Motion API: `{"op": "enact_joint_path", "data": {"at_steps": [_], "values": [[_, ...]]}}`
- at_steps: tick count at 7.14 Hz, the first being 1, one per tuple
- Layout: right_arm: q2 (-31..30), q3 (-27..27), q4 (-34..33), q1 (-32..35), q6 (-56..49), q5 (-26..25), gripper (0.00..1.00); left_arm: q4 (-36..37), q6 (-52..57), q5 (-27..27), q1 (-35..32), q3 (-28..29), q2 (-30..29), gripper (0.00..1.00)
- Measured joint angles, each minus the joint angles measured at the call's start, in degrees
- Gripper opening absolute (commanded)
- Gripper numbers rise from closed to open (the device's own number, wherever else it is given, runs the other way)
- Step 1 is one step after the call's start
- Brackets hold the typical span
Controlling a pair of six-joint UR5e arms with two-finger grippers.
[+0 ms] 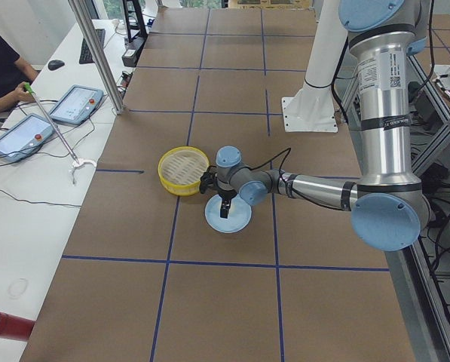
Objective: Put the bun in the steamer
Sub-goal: 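Move the left gripper down over the pale bun on the blue plate, then close the left gripper on the pale bun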
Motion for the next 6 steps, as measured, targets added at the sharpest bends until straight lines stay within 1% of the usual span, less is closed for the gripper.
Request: {"op": "enact_joint_path", "data": {"at_steps": [1,2,3,5,6], "values": [[0.0,0.0,0.0,0.0,0.0,0.0,1.00,0.0,-0.1,0.0,0.3,0.1,-0.1,0.89],[0.0,0.0,0.0,0.0,0.0,0.0,1.00,0.0,-0.1,0.0,0.6,0.2,-0.4,0.80],[0.0,0.0,0.0,0.0,0.0,0.0,1.00,0.0,-0.1,0.0,0.8,0.4,-0.6,0.65],[0.0,0.0,0.0,0.0,0.0,0.0,1.00,-0.1,0.1,0.0,0.9,0.7,-0.8,0.46],[0.0,0.0,0.0,0.0,0.0,0.0,1.00,-0.4,0.1,0.0,0.9,0.8,-0.8,0.42]]}}
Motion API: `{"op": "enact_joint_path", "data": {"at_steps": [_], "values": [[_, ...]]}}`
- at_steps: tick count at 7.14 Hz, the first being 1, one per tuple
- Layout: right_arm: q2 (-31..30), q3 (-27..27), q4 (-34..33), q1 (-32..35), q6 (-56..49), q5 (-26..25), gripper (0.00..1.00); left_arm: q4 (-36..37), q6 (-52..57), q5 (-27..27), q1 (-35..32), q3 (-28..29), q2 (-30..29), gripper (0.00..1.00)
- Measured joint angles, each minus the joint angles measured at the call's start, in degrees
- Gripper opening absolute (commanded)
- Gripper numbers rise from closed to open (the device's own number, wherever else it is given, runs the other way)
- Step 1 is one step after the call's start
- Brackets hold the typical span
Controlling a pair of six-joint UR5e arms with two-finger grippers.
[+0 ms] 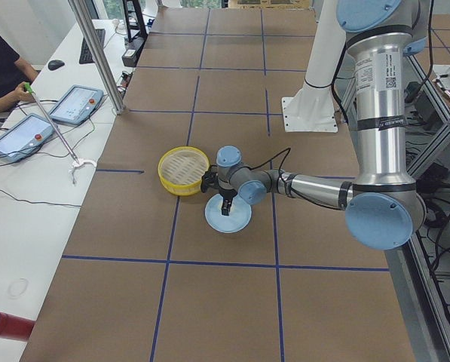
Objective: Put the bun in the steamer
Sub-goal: 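Close the left gripper on the pale bun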
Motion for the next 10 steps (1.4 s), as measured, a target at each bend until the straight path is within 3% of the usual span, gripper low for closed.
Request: {"op": "enact_joint_path", "data": {"at_steps": [5,10], "values": [[0.0,0.0,0.0,0.0,0.0,0.0,1.00,-0.9,0.1,0.0,0.0,0.0,0.0,0.29],[0.0,0.0,0.0,0.0,0.0,0.0,1.00,-0.8,0.6,-0.1,-0.4,-1.6,0.2,0.29]]}}
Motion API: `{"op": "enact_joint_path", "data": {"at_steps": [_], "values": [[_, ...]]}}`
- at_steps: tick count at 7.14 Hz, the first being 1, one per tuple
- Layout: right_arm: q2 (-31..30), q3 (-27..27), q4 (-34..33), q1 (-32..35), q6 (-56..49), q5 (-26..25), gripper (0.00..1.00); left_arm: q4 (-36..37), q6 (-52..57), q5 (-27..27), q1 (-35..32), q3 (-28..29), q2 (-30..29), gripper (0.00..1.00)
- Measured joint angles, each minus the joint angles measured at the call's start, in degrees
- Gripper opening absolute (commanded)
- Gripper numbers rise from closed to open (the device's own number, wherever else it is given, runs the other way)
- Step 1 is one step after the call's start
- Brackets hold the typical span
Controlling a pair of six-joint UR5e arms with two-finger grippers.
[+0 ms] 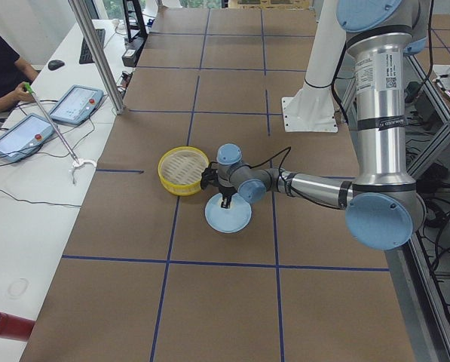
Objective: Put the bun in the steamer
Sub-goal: 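Close the left gripper on the pale bun, then lift the bun with the left gripper toward the yellow steamer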
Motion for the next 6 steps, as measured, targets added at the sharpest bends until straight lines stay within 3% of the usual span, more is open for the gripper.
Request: {"op": "enact_joint_path", "data": {"at_steps": [4,6], "values": [[0.0,0.0,0.0,0.0,0.0,0.0,1.00,3.1,2.0,-0.7,-2.5,-6.6,1.1,0.28],[0.0,0.0,0.0,0.0,0.0,0.0,1.00,15.1,9.0,-0.7,-7.0,-11.7,-0.7,0.28]]}}
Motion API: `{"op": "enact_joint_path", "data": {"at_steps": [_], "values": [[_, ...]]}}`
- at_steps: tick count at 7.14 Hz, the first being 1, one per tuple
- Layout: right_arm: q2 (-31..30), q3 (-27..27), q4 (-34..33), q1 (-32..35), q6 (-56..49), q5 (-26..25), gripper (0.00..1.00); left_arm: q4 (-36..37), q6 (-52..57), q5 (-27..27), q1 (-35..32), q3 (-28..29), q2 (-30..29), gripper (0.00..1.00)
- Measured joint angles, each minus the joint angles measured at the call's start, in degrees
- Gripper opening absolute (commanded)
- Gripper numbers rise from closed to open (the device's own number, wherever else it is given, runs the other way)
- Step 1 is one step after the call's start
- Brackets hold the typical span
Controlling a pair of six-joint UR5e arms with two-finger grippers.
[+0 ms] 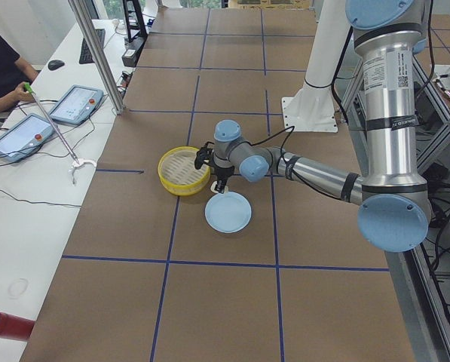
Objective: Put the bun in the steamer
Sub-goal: 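Lift the bun with the left gripper toward the yellow steamer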
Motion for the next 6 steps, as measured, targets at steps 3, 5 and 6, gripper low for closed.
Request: {"op": "enact_joint_path", "data": {"at_steps": [3,5,6], "values": [[0.0,0.0,0.0,0.0,0.0,0.0,1.00,15.0,7.7,0.0,-6.4,-2.7,-7.0,0.28],[0.0,0.0,0.0,0.0,0.0,0.0,1.00,26.8,11.3,0.1,-8.9,-1.4,-17.0,0.28],[0.0,0.0,0.0,0.0,0.0,0.0,1.00,29.6,11.6,-0.4,-9.1,1.6,-22.0,0.28]]}}
